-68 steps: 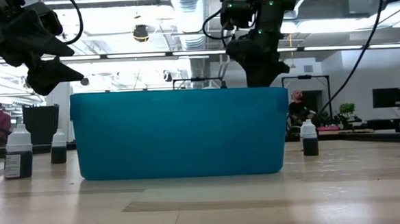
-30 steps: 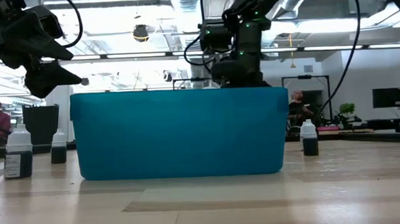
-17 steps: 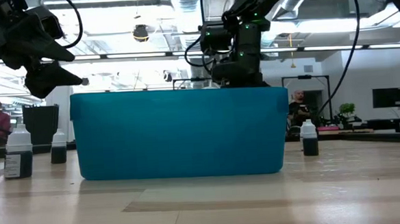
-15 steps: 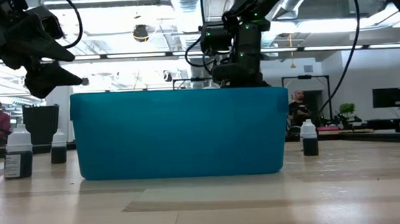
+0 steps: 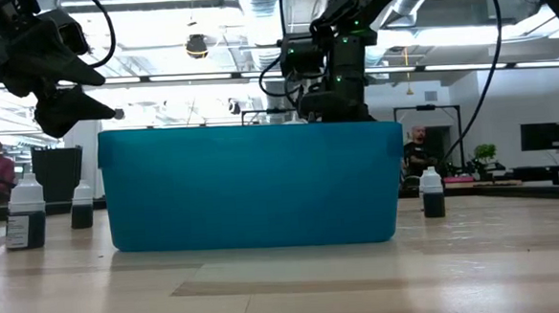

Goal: Pick & Place food coloring
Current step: Put the small green food coloring bottle into the blue bin

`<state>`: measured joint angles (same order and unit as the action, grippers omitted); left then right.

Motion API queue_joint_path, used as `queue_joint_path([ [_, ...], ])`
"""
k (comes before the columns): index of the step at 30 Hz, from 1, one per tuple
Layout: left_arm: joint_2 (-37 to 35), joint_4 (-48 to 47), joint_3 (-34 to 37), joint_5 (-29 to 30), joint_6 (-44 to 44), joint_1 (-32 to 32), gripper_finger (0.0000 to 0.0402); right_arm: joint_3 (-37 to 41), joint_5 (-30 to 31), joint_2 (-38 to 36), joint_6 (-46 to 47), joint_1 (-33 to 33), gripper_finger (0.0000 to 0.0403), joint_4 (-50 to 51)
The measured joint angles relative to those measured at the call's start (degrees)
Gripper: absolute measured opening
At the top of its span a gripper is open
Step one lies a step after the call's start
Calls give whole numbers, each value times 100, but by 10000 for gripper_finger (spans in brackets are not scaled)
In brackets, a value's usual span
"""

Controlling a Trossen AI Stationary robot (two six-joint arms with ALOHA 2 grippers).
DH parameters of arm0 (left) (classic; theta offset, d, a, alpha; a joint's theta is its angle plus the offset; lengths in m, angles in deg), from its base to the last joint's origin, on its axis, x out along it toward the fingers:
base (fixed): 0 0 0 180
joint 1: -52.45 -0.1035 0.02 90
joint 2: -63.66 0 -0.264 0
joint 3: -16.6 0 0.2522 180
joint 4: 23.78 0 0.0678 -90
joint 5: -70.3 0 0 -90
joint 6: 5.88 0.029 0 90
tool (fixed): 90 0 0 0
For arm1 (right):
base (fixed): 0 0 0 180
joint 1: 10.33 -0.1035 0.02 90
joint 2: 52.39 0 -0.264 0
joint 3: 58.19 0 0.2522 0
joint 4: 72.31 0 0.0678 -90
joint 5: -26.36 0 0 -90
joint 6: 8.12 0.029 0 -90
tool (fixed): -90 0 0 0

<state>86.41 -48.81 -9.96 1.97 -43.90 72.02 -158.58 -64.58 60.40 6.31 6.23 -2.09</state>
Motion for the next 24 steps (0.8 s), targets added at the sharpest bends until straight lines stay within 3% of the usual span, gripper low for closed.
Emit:
queue_joint_path([
  [24, 0, 2, 1, -4, -17, 2, 252, 10, -65, 207, -142, -18, 186, -67],
])
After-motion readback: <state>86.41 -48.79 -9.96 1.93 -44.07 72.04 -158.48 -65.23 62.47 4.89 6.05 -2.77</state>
